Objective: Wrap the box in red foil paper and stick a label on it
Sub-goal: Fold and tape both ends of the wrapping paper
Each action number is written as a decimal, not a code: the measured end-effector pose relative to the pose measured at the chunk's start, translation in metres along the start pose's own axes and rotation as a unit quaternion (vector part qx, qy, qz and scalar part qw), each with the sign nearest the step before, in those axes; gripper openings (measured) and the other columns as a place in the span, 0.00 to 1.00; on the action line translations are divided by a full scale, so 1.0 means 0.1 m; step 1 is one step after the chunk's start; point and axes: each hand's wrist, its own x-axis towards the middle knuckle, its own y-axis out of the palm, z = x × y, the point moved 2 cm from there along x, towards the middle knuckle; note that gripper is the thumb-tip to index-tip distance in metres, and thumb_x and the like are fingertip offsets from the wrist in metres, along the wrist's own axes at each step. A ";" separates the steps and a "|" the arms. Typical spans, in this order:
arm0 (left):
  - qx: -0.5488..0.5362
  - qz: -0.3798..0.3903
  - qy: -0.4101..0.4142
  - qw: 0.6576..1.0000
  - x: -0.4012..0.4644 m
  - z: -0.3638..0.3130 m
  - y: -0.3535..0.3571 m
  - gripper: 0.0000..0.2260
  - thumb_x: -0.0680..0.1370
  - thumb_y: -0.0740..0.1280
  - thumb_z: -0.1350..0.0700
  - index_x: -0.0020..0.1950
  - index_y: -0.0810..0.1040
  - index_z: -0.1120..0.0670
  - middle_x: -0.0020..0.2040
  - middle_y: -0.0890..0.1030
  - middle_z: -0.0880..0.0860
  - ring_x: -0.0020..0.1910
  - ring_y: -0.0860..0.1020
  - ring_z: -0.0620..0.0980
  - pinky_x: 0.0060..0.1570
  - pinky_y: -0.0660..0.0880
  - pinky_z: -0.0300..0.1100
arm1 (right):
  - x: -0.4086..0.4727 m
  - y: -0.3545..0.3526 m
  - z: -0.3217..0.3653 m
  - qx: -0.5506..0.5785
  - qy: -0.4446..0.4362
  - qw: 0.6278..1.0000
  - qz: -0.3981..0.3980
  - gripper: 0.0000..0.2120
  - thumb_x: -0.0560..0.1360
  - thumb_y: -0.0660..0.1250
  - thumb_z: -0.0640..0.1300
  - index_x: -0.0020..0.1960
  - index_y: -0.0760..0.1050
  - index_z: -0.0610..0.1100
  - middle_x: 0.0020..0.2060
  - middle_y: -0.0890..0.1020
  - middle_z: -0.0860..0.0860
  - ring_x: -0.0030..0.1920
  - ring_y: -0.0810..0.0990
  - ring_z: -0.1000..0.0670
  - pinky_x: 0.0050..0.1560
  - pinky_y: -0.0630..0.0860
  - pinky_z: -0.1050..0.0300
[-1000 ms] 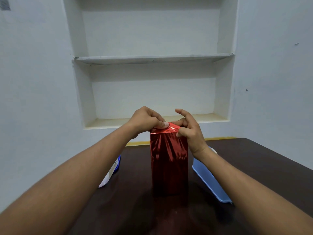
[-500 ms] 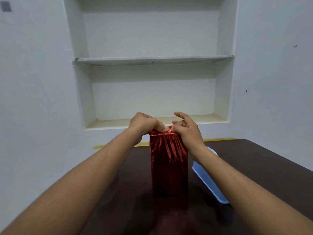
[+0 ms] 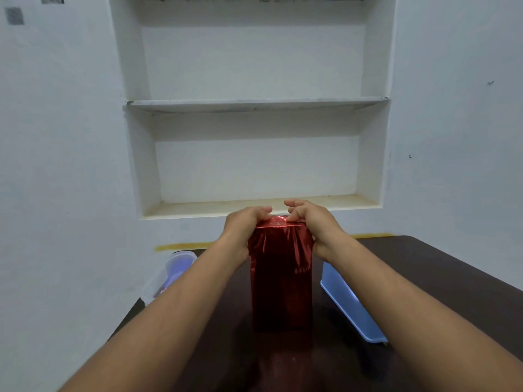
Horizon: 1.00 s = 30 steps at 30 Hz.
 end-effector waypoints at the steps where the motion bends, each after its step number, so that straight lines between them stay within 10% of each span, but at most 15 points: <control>1: -0.017 0.007 0.000 1.000 -0.01 0.02 -0.02 0.10 0.75 0.70 0.64 0.54 0.86 0.57 0.46 0.86 0.56 0.38 0.84 0.52 0.39 0.80 0.42 | 0.01 0.00 0.01 -0.005 0.004 1.000 0.001 0.23 0.73 0.60 0.28 0.63 0.80 0.43 0.59 0.79 0.44 0.41 0.80 0.51 0.36 0.78 0.60; 7: -0.006 -0.045 0.064 0.997 -0.01 0.12 -0.08 0.07 0.74 0.73 0.62 0.50 0.87 0.58 0.44 0.86 0.53 0.42 0.83 0.50 0.42 0.78 0.41 | 0.05 0.00 -0.02 -0.047 0.013 0.999 -0.002 0.18 0.72 0.63 0.32 0.57 0.84 0.41 0.49 0.85 0.46 0.38 0.82 0.51 0.31 0.77 0.64; 13: -0.021 -0.070 0.052 0.996 -0.01 0.13 -0.06 0.07 0.73 0.74 0.62 0.50 0.87 0.58 0.42 0.86 0.53 0.40 0.84 0.52 0.38 0.78 0.41 | 0.07 -0.02 -0.06 -0.112 -0.013 0.993 -0.039 0.17 0.60 0.75 0.48 0.48 0.88 0.47 0.49 0.88 0.48 0.50 0.86 0.46 0.54 0.80 0.50; 18: -0.042 -0.043 0.037 0.998 -0.04 0.14 -0.05 0.06 0.74 0.72 0.61 0.50 0.85 0.57 0.45 0.85 0.54 0.39 0.83 0.52 0.37 0.79 0.42 | 0.08 -0.03 -0.04 -0.073 0.003 0.997 -0.024 0.11 0.73 0.71 0.36 0.54 0.87 0.43 0.45 0.87 0.49 0.36 0.83 0.54 0.33 0.76 0.65; 30: -0.028 -0.116 0.073 0.990 -0.09 0.24 -0.04 0.05 0.63 0.72 0.55 0.28 0.79 0.51 0.31 0.76 0.50 0.35 0.74 0.53 0.39 0.70 0.47 | -0.02 0.04 0.00 -0.069 0.011 0.997 -0.024 0.15 0.76 0.67 0.35 0.59 0.83 0.46 0.46 0.84 0.50 0.37 0.81 0.53 0.30 0.75 0.67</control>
